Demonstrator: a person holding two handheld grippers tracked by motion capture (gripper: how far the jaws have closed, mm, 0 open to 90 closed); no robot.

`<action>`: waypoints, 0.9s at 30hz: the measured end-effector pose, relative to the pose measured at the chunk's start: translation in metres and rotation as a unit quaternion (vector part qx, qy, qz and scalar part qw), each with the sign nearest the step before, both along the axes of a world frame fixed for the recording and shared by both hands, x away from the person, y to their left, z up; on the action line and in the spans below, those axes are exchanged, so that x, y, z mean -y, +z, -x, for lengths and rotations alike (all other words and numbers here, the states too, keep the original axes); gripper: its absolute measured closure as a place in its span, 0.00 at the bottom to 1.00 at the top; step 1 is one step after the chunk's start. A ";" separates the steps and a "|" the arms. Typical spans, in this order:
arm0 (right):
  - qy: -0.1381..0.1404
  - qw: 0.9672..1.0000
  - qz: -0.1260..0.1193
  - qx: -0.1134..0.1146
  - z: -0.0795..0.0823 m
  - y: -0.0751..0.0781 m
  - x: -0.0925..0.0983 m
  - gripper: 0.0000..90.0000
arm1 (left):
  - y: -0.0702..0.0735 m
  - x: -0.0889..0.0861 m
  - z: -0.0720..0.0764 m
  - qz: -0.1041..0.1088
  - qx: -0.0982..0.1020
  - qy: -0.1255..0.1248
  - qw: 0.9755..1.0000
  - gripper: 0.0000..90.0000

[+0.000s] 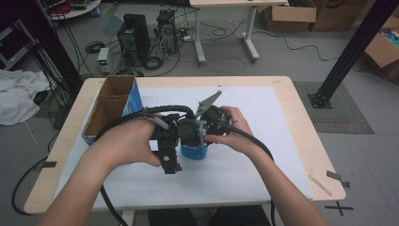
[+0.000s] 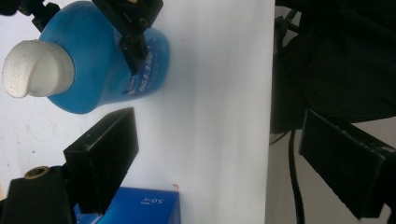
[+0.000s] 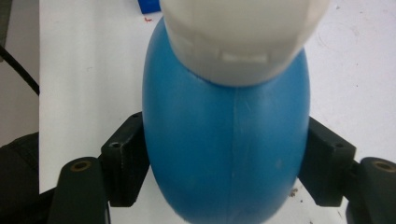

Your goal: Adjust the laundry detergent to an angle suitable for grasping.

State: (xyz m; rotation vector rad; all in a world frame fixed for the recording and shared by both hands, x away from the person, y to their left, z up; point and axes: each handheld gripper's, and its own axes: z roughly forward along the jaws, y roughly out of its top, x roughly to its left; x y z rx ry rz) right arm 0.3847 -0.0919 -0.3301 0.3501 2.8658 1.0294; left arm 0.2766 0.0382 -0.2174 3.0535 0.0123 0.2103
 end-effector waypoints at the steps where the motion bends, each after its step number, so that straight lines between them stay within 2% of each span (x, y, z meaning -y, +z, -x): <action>1: 0.002 1.000 -0.001 0.000 0.000 0.000 -0.001 0.35 | 0.000 0.000 0.000 0.000 0.000 0.000 1.000 0.14; 10: 0.001 1.000 0.000 0.007 0.000 -0.006 -0.005 0.46 | -0.002 -0.001 -0.001 -0.002 -0.002 0.000 1.000 0.14; 27: 0.020 1.000 -0.005 0.011 -0.003 -0.006 -0.003 0.47 | -0.002 -0.003 -0.001 0.000 -0.001 0.000 1.000 0.14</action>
